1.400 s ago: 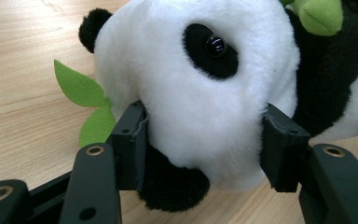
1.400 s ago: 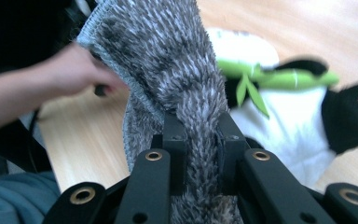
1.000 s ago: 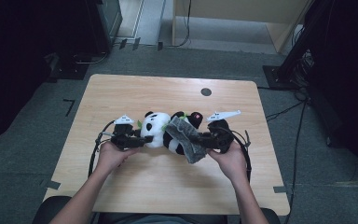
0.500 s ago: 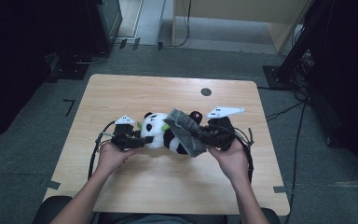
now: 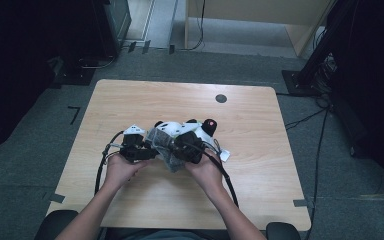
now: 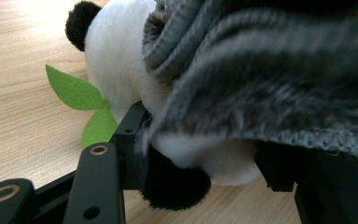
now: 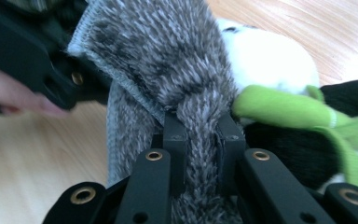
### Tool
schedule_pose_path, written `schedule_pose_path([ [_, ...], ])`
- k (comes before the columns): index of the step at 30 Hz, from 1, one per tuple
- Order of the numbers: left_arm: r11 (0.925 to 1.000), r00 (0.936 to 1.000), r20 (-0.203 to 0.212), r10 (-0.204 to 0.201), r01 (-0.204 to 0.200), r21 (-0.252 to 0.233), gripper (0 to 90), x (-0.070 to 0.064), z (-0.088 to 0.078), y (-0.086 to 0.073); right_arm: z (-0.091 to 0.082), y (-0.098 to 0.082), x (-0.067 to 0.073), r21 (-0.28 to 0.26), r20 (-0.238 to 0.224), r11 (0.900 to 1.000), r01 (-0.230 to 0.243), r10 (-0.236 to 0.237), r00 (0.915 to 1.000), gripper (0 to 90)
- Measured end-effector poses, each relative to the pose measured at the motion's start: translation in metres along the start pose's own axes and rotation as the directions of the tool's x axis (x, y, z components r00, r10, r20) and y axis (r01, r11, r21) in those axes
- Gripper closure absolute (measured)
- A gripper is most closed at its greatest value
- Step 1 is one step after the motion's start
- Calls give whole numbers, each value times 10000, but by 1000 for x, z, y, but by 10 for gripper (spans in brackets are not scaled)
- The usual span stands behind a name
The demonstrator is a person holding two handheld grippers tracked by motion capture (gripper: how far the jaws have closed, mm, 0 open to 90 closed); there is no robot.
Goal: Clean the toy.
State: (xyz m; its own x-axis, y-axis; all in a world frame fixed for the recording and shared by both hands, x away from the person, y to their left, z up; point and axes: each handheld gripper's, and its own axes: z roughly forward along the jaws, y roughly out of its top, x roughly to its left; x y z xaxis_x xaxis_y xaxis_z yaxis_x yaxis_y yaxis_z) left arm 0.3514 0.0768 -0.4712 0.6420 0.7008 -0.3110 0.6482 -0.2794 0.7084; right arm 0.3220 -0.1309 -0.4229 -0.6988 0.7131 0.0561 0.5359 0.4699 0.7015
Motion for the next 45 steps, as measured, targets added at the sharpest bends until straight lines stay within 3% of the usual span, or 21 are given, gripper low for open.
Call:
schedule_pose_path([
  [2,10000,10000,16,-2,2,43,455,0,0,0,2,-3,6,59,345,9982,604,-605,9976,798],
  [5,9999,9999,-40,121,-120,124,458,-1,1,-1,3,-9,10,176,564,9938,1096,-1104,9923,801],
  [15,9999,9999,-6,100,-100,95,462,-1,3,-1,-4,-42,5,640,340,9908,1188,-1212,9920,805],
  [21,9998,9999,-26,147,-147,104,466,-1,3,-2,-12,-55,6,1267,457,9785,1630,-1699,9844,804],
  [24,9999,10000,45,43,-43,107,470,0,3,-2,-18,-66,1,1568,575,9757,1533,-1640,9848,803],
  [28,9998,9999,3,141,-141,128,476,-1,3,-2,-31,-80,-18,1442,219,9888,384,-420,9989,802],
  [32,9998,9999,-20,164,-164,139,477,-1,3,-2,-47,-87,-36,1151,8,9916,-583,586,9983,799],
  [45,9995,9996,-51,284,-283,114,479,-2,3,-3,-72,-100,-70,680,377,9881,-1380,1356,9900,795],
])
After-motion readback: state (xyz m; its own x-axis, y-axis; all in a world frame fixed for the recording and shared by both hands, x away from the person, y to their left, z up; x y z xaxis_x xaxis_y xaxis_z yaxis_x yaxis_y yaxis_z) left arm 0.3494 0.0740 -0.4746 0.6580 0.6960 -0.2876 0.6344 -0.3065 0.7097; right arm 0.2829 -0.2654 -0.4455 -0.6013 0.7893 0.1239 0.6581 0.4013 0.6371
